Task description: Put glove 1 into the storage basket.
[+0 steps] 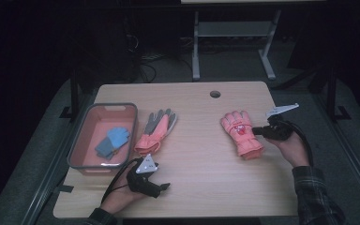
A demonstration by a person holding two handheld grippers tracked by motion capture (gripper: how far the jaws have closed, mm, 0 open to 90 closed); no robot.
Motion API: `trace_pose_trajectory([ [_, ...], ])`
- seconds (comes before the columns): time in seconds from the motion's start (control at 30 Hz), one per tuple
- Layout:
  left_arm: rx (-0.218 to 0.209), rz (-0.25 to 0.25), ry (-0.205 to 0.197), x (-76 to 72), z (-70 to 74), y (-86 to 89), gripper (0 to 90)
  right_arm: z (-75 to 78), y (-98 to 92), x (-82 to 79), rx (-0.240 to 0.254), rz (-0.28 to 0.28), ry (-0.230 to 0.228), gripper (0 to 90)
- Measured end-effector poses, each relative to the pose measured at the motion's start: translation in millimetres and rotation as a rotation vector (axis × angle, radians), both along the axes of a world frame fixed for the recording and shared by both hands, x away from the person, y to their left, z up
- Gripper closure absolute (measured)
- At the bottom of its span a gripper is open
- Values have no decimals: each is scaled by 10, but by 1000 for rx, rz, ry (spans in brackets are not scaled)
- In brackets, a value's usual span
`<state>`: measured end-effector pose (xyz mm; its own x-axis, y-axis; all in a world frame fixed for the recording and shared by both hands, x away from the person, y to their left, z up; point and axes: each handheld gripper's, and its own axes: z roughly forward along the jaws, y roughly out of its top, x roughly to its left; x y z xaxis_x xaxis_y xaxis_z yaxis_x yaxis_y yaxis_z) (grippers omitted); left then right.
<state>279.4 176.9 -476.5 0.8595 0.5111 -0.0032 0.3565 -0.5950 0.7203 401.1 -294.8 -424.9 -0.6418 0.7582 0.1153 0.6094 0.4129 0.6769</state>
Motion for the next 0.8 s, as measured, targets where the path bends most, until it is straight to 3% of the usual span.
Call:
trace_pose_trajectory([
  [0.8, 1, -1, 0, 0, 0, 0, 127, 7, 638, -350, -37, 270, 29, 900],
])
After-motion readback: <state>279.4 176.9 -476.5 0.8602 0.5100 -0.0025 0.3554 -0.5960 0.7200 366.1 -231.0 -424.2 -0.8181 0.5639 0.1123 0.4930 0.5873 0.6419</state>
